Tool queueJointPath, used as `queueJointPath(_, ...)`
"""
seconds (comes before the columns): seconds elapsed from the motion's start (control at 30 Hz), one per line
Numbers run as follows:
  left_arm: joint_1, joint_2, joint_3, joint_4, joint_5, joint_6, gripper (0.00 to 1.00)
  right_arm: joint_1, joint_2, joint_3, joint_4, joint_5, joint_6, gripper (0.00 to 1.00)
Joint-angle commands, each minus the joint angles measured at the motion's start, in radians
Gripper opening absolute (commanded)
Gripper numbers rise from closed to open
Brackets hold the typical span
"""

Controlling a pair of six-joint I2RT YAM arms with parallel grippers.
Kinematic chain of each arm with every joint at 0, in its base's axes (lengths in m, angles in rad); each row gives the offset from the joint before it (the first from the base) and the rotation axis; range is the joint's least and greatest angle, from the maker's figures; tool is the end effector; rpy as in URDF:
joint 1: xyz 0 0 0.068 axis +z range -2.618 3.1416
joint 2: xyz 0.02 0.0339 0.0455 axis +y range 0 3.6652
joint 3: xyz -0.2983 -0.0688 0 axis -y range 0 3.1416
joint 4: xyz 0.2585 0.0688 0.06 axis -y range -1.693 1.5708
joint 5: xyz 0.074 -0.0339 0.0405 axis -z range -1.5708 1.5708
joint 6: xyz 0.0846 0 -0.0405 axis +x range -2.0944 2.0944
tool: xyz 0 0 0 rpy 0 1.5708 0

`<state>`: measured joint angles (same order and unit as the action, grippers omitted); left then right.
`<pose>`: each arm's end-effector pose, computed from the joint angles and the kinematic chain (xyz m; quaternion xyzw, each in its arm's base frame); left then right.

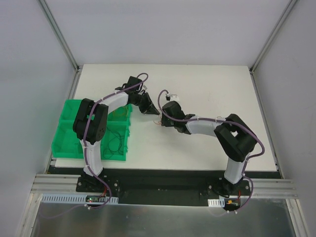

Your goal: Untangle the cables

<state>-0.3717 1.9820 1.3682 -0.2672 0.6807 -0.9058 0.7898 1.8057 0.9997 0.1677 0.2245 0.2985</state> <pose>0.4223 -0.2218 0.1793 -0.1252 0.8855 -0.4422 0.0686 0.3213 0.2974 0.1654 -0.1670 0.8732 0.1457 0.4340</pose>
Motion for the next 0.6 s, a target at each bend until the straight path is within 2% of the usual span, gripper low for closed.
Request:
queueJointPath(0.0,0.008,-0.063,0.003,-0.004,0.034,0.028,0.0,0.003,0.053,0.079,0.046,0.021,0.004,0.3)
queueJointPath(0.17,0.019,-0.077,-0.007,-0.004,0.034,0.057,0.0,0.005,0.078,0.09,0.021,0.009,0.017,0.17)
queueJointPath(0.33,0.043,-0.1,-0.012,-0.015,0.03,0.105,0.0,0.005,-0.012,0.021,-0.042,0.013,-0.024,0.0)
queueJointPath(0.43,0.063,-0.13,-0.004,-0.041,-0.003,0.136,0.0,-0.003,-0.123,-0.059,-0.124,-0.043,-0.065,0.01)
queueJointPath(0.57,0.083,-0.163,0.005,-0.056,-0.03,0.159,0.0,-0.05,-0.264,-0.186,-0.238,-0.248,-0.126,0.0)
